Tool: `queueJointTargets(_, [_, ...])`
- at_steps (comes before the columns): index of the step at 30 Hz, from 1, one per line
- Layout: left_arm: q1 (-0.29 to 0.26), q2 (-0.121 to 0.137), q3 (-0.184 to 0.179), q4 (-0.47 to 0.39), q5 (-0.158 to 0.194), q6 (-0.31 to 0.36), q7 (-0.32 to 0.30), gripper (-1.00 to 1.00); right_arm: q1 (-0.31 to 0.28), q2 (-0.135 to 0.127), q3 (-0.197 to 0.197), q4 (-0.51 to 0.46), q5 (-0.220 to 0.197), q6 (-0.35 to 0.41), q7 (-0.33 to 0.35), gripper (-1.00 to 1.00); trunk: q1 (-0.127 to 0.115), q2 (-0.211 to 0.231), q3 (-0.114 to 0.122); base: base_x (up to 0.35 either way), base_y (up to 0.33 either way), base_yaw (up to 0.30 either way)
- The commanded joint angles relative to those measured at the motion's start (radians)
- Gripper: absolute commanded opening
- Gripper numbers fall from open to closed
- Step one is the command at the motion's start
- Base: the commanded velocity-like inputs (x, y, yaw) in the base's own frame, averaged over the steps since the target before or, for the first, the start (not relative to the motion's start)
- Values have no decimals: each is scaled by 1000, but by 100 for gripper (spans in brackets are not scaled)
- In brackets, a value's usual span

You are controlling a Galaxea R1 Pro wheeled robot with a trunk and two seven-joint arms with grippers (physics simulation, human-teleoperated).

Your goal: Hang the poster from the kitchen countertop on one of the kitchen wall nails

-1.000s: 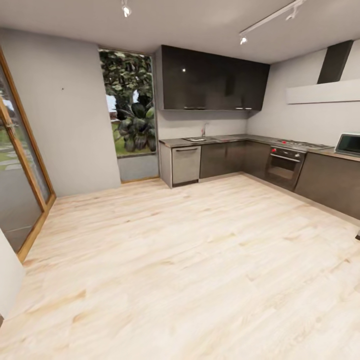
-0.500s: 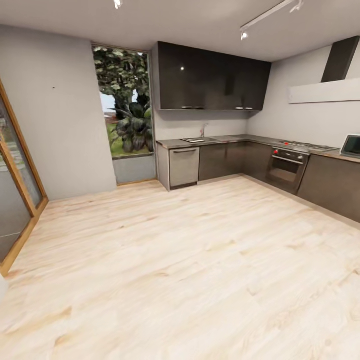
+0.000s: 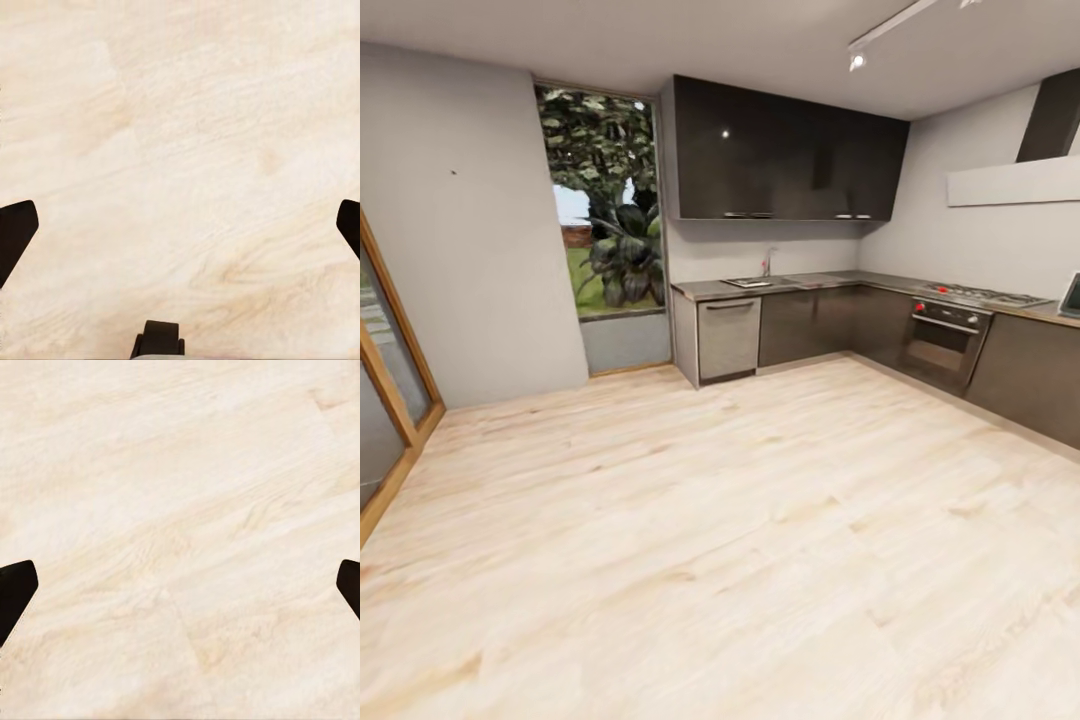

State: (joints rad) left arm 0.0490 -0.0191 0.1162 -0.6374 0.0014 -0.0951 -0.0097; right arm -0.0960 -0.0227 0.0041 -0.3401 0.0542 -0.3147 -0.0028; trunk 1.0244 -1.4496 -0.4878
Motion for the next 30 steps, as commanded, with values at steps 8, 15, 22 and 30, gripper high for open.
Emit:
queueJointTargets(8, [0,-1,3,-2,0,-2,-1,100,-1,0,-1,19,6,-3,0,100,1,0,-1,337,125,0])
queueJointTargets(15, [0,-1,3,-1,0,-2,-1,100,-1,0,-2,21,6,-4,0,100,1,0,-1,337,40,0])
queueJointTargets(22, [0,-1,3,-2,0,-2,-1,100,-1,0,-2,21,6,-3,0,100,1,0,-1,337,4,0])
queueJointTargets(30, [0,-1,3,-1,0,-2,-1,100,-1,0,-2,21,6,-3,0,100,1,0,-1,337,0,0])
